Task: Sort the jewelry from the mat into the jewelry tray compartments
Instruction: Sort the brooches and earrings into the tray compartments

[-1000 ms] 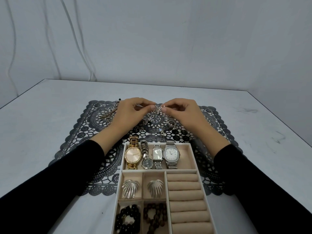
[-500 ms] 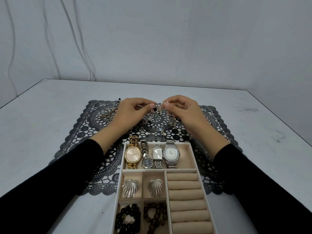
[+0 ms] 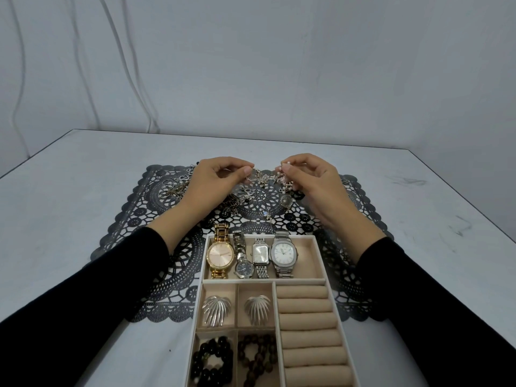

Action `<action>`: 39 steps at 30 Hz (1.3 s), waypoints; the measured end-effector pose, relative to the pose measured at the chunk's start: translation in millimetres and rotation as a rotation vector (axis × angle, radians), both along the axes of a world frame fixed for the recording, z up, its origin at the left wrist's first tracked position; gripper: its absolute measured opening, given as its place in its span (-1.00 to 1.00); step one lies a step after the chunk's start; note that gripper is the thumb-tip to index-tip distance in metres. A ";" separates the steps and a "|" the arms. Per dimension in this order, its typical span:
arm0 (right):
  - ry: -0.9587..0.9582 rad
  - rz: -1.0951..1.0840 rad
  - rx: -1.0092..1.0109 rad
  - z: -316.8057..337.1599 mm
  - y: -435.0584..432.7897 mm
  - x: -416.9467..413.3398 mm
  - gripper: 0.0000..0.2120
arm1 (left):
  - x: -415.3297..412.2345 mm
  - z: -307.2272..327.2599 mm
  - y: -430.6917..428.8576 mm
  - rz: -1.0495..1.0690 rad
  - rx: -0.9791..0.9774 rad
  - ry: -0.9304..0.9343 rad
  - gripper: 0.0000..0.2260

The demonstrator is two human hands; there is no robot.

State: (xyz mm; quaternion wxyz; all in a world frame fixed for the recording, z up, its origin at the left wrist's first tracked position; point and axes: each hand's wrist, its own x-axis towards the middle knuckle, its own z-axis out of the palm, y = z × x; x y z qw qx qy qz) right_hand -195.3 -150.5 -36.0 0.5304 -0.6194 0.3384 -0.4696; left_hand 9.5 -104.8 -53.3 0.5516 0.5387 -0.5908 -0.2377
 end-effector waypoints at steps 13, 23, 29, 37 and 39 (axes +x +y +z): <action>0.003 -0.053 -0.163 25.6 -3.8 -9.0 -0.92 | -3.9 -0.8 0.8 0.106 -0.127 -0.084 -0.88; -0.046 -0.056 -0.187 32.9 1.4 -7.4 -0.92 | -5.6 1.8 8.2 0.089 -0.165 -0.088 -0.87; -0.105 -0.044 -0.195 46.7 16.3 -8.5 -0.91 | -7.6 9.7 20.9 0.126 -0.215 -0.100 -0.88; -0.204 -0.003 -0.218 71.1 51.1 -10.9 -0.90 | -6.9 28.8 60.8 0.174 -0.284 -0.110 -0.89; -0.218 0.009 -0.225 75.8 62.0 -12.4 -0.91 | -6.5 31.4 73.2 0.177 -0.308 -0.121 -0.89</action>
